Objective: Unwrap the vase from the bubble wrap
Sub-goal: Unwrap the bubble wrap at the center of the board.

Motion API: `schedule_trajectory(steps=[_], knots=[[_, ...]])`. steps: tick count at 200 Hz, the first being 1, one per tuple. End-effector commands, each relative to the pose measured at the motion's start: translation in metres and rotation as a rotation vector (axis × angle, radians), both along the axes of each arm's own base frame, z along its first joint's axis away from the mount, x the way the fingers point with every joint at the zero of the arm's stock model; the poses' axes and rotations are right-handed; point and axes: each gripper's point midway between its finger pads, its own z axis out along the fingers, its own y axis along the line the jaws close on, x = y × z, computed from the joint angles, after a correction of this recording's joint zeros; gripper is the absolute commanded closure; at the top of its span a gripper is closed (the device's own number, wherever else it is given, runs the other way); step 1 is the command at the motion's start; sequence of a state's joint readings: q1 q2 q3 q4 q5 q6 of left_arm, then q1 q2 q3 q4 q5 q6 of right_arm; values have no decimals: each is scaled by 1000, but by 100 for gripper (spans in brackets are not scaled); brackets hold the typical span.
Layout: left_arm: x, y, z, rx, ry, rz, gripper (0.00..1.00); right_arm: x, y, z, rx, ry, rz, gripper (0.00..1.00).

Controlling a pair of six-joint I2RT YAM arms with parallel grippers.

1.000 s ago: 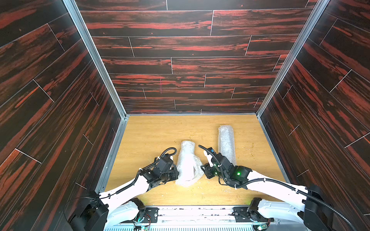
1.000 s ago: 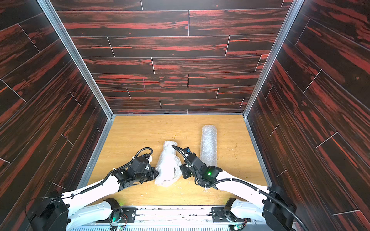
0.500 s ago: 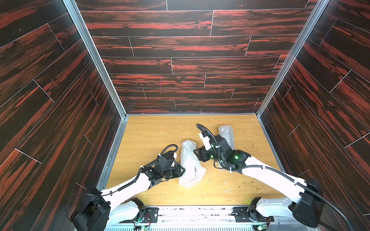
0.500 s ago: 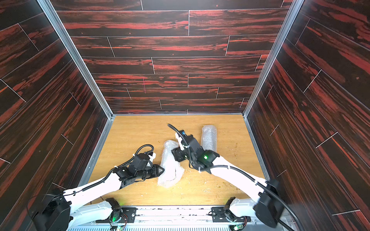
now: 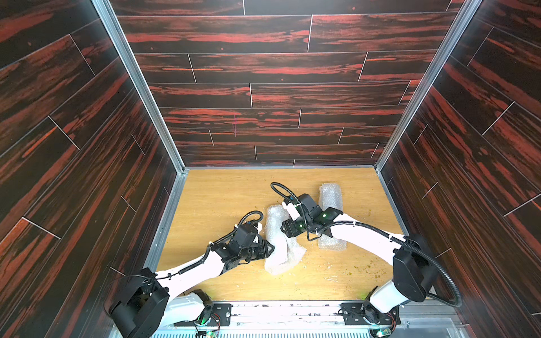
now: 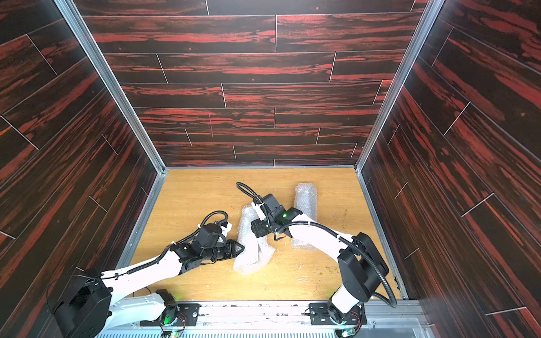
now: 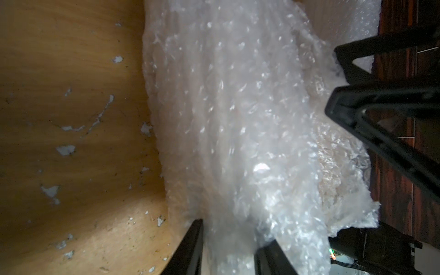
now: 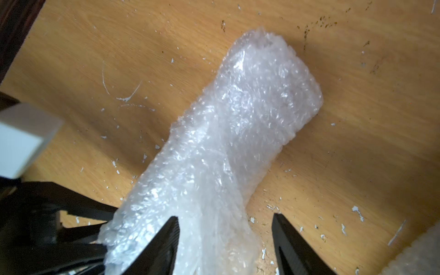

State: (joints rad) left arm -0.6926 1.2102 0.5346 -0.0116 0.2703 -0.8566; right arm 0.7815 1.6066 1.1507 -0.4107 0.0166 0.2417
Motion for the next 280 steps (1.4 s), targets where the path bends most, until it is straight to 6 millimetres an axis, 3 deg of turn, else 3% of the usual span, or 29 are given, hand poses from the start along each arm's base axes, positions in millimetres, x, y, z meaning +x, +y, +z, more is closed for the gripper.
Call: schedule_trajectory(steps=[1, 39, 62, 77, 92, 111, 140, 167, 181, 204, 251, 280], knots=[[5, -4, 7, -17, -18, 5, 62, -3, 0, -18, -40, 33, 32, 34], [5, -6, 8, -18, -14, -1, 62, 10, -2, -36, -93, 21, 10, 36], [3, -3, 11, -6, -14, -4, 59, 17, -2, -40, -89, 15, -5, 48], [0, 2, 13, 16, -14, -7, 53, 19, -1, -39, -80, 14, -12, 58], [-4, 9, 17, 57, -25, -18, 37, 20, -1, -38, -74, 9, -17, 66], [-2, 29, 27, 133, -59, 27, 32, 19, -1, -36, -61, 6, -21, 72], [31, 41, 43, 120, -130, 131, 29, 18, 0, -34, -40, 4, -25, 74], [68, 24, 40, 149, -101, 130, 22, 17, 2, -35, -27, 13, -31, 75], [79, 11, 27, 149, -65, 109, 16, 17, 3, -33, -17, 10, -35, 76], [91, -10, 22, 66, -61, 92, 10, 18, 2, -31, -12, 8, -43, 85], [81, -15, 3, 76, -19, 78, 10, 18, 4, -28, 10, 4, -51, 94], [78, -13, -23, 120, 22, 85, 30, 19, 6, -25, 23, 1, -49, 100]])
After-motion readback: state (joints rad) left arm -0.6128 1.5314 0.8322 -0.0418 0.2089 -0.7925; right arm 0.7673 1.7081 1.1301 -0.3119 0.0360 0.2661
